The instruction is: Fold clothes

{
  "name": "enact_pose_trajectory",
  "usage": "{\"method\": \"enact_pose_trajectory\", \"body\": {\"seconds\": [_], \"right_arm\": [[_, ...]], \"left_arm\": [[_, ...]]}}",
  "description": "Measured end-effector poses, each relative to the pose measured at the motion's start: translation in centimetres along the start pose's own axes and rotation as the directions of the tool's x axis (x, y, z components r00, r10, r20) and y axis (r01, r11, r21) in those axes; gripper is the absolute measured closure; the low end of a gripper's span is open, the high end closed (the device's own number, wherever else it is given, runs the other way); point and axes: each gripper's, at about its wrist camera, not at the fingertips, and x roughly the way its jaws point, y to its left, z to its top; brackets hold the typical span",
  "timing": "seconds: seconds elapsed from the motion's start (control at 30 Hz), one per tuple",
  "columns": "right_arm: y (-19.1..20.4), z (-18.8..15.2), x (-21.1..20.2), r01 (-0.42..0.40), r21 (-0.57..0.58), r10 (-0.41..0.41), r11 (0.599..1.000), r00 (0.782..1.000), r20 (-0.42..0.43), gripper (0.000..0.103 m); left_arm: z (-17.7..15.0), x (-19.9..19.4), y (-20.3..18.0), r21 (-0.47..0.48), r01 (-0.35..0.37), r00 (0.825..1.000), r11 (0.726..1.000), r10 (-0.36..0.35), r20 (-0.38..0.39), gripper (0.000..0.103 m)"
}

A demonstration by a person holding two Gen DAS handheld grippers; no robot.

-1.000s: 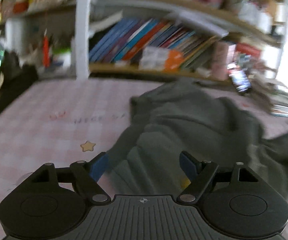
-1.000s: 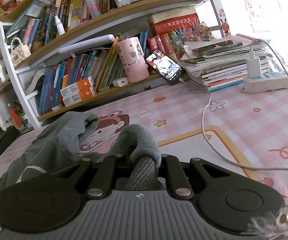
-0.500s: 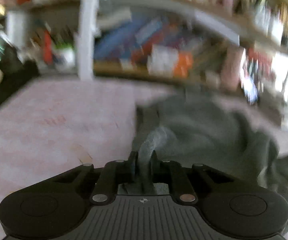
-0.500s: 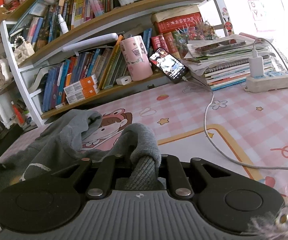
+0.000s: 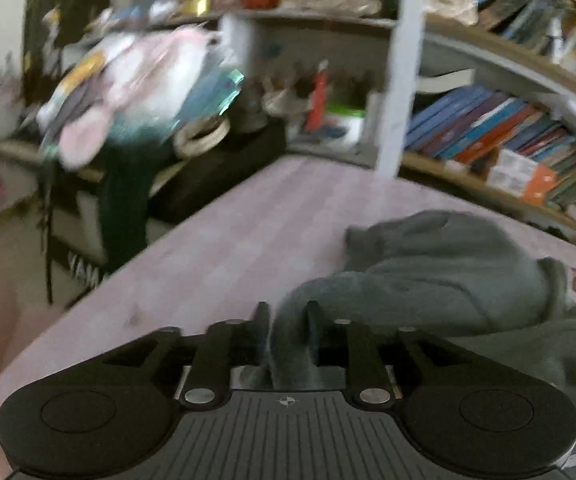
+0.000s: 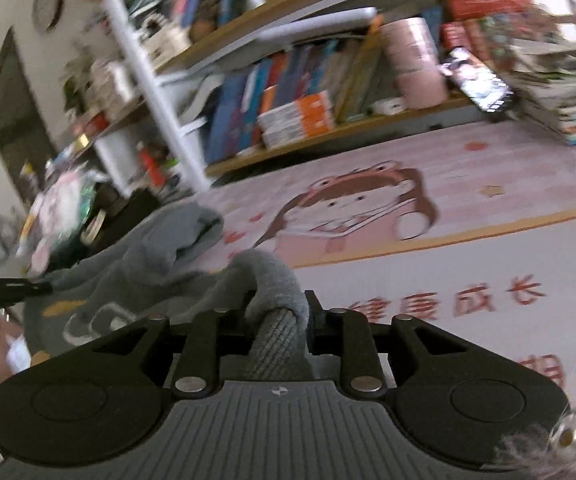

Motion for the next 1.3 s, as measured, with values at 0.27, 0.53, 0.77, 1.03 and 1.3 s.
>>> {"method": "enact_pose_trajectory", "body": {"seconds": [0.27, 0.53, 0.77, 1.03, 1.3], "right_arm": [[0.2, 0.2, -0.5, 0.043, -0.011, -0.042, 0.999, 0.998, 0.038, 0.048], [-0.3, -0.2, -0.1, 0.048, -0.007, -0.048, 0.999, 0.999, 0.019, 0.043], [-0.2, -0.7, 0.3, 0.043, -0.012, -0.043, 0.999, 0.999, -0.002, 0.043], [-0.3, -1.0, 0.8, 0.039, -0.017, -0.040, 0.999, 0.999, -0.028, 0.045], [-0.5, -1.1, 1.0, 0.047, -0.006, -0.047, 0.999, 0.998, -0.035, 0.052]], "left_arm": [[2.2, -5.1, -7.7, 0.272, 0.060, 0.965, 0.961, -0.125, 0.229, 0.053], [2.4, -0.6, -25.3, 0.729, 0.182, 0.953, 0.660, -0.302, 0.036, 0.026], [0.4, 8.8, -34.1, 0.844, 0.119, 0.993, 0.522, -0.079, -0.091, 0.036], [1.5, 12.8, -31.8, 0.754, 0.068, 0.989, 0.653, 0.055, -0.137, 0.092], [9.4, 0.4, -17.6, 0.177, 0.405, 0.884, 0.897, -0.434, 0.174, 0.092]]}}
